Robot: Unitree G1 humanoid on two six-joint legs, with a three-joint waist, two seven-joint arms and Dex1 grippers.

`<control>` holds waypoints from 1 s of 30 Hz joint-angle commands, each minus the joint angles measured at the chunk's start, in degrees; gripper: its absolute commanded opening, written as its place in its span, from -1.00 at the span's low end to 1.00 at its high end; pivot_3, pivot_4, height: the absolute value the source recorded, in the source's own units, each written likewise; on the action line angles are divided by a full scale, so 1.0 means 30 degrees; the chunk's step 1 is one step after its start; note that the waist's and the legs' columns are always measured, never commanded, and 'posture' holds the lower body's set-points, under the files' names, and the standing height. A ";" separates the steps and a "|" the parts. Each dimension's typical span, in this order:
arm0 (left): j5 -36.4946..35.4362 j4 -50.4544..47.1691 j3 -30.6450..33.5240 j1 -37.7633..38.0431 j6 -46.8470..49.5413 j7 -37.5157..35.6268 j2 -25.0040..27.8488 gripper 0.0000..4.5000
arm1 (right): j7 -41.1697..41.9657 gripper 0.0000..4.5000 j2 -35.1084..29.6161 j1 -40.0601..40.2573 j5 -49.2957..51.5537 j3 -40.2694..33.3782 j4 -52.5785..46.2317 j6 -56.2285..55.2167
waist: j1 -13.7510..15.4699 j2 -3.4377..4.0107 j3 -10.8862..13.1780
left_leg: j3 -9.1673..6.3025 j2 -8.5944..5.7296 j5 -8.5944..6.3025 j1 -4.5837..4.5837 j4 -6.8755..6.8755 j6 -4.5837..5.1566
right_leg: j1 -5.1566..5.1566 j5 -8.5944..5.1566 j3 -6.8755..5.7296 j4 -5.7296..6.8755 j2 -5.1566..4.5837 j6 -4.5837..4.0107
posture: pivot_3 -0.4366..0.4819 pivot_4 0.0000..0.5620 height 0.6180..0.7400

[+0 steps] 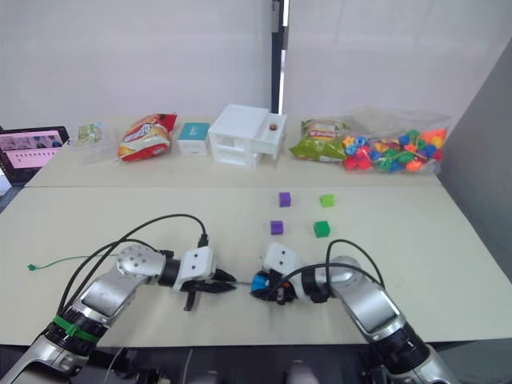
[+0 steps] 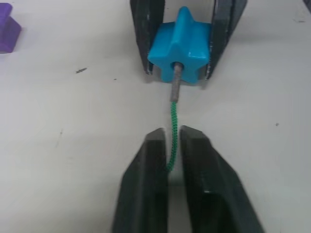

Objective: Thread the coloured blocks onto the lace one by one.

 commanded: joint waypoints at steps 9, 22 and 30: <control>0.0346 0.0012 -0.0694 -0.0824 0.0065 -0.0059 -0.1194 -1.00 | -0.0240 -0.39 -0.0166 0.0008 0.0229 -0.0087 -0.0631 0.0281 | 0.0042 -0.0002 0.0001 | 0.0000 -0.0001 0.0000 -0.0005 0.0000 0.0000 | 0.0000 0.0000 -0.0001 -0.0009 -0.0001 0.0000 | -0.05 -0.47 1.00; 0.1188 0.0149 -0.1676 -0.1800 0.0967 -0.0050 -0.2495 -1.00 | -0.0410 -0.39 -0.0029 0.0033 0.0238 0.0069 -0.0799 0.0481 | -0.0010 -0.0003 -0.0001 | -0.0003 0.0000 0.0000 -0.0005 0.0000 0.0000 | 0.0001 0.0000 -0.0001 -0.0007 0.0004 0.0000 | -0.05 -0.47 1.00; -0.0343 -0.0720 -0.0487 -0.2058 0.3190 -0.0864 -0.1980 -0.31 | -0.0514 -0.39 -0.0103 0.0107 0.0242 0.0036 -0.0773 0.0651 | -0.0026 -0.0004 0.0000 | -0.0003 0.0000 0.0000 0.0002 0.0000 0.0001 | 0.0013 0.0000 -0.0002 -0.0015 0.0005 0.0001 | -0.05 -0.47 1.00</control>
